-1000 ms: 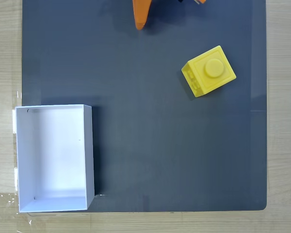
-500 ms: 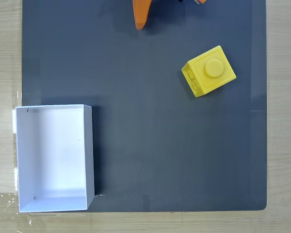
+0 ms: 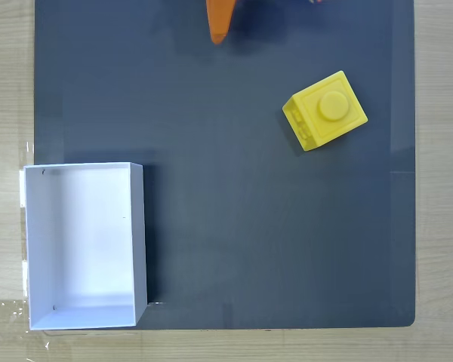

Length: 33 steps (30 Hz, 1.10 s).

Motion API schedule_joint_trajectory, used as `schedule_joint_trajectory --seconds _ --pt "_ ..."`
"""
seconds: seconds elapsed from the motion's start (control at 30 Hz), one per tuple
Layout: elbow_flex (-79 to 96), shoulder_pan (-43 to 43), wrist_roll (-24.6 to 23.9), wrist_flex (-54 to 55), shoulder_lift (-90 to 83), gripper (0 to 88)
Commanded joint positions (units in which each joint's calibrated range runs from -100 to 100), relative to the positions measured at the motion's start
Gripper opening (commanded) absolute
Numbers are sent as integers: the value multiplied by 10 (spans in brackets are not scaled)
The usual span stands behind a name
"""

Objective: Grasp a yellow block and put it in the box

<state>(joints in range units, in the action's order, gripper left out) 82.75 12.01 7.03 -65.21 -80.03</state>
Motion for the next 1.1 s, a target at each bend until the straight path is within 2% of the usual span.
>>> schedule_joint_trajectory --seconds 0.0,0.2,0.43,0.73,0.8,0.93,1.07 --pt "-113 -3 1 39 97 39" --pt "-310 -54 2 5 274 39" --pt "-549 -143 2 -170 469 40" --pt "-822 -191 2 -325 676 50" --pt "-857 -201 2 -345 712 105" --pt "-892 -204 6 -344 761 283" --pt "-890 -218 45 -344 790 409"
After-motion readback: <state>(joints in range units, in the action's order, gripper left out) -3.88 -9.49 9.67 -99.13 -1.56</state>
